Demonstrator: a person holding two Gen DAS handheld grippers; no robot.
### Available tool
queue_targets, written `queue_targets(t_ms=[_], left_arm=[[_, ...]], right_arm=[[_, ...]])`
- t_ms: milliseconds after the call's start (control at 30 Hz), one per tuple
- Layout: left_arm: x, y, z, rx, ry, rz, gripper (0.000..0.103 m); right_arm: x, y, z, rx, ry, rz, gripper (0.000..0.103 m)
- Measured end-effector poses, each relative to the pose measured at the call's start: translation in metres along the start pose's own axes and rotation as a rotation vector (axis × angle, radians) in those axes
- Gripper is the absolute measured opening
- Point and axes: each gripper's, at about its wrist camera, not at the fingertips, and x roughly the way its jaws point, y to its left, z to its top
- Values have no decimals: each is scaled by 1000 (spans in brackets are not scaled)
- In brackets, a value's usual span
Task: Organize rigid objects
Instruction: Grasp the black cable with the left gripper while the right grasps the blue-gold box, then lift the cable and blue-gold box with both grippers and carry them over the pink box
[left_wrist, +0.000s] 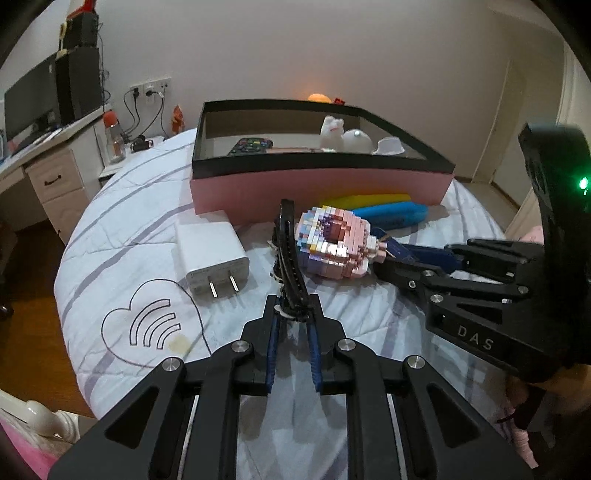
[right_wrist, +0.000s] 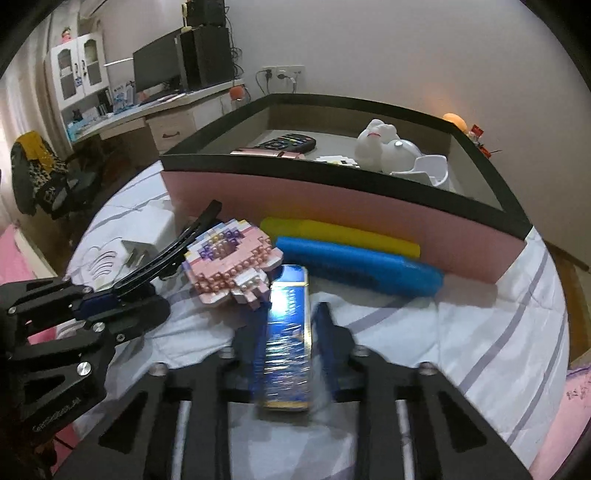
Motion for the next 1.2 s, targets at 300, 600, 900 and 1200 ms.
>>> queue_targets(t_ms=[300,600,900,1200], left_arm=[[-14,-8,-14,29,42,-10,14],[-2,-14,-4,21,55,22,20],[12,-22,6,58,46,66,35],[5,-19,9,55,21,63,16]], right_arm=[[-18,-11,-14,25,7,34,21],[-22,-18,-18,43,10,44,21],[-19,-24,-18,55,6,63,21],[-23,-27,-15,63,-17,65,21]])
